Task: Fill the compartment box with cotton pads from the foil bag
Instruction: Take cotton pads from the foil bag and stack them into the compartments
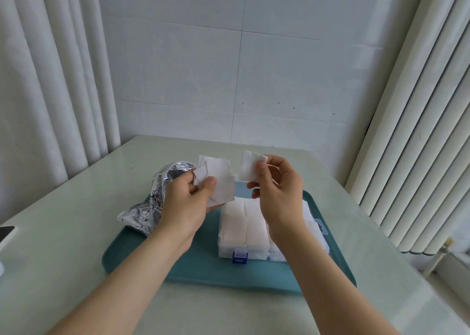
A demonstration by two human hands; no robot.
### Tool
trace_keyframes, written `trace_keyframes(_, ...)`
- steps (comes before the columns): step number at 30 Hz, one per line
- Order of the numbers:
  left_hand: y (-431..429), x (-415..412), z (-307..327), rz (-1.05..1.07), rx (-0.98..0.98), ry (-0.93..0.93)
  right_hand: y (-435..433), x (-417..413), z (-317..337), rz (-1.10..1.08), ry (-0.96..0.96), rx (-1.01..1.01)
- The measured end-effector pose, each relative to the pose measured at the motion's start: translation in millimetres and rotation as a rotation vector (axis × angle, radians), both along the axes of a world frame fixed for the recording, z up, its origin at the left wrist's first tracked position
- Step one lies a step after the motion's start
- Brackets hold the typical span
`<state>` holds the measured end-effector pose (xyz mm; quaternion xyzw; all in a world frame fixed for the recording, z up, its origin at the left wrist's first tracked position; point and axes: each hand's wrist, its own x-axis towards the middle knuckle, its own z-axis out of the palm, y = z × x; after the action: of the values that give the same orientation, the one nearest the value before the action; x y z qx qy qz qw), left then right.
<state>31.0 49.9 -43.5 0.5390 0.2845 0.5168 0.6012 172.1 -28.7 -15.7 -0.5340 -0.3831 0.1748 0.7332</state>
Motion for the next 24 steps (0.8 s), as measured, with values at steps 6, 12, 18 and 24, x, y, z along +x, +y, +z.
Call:
trace_keyframes(6,3.1,-3.5,0.7,-0.065,-0.013,0.045,-6.7,7.4,6.7,0.101,-0.040,-0.016)
trace_keyframes(12,2.6,-5.3,3.7,-0.103,0.007,0.085,-12.7,15.6,9.3,0.278,-0.085,-0.145)
trace_keyframes(18,-4.5,-6.8,9.4,-0.239,0.058,0.149,-6.5,10.1,0.6,0.209,-0.399,-0.228)
trace_keyframes(24,-8.8,-6.6,10.6,-0.293,0.079,0.216,-2.2,10.3,-6.3,0.047,-0.593,-0.290)
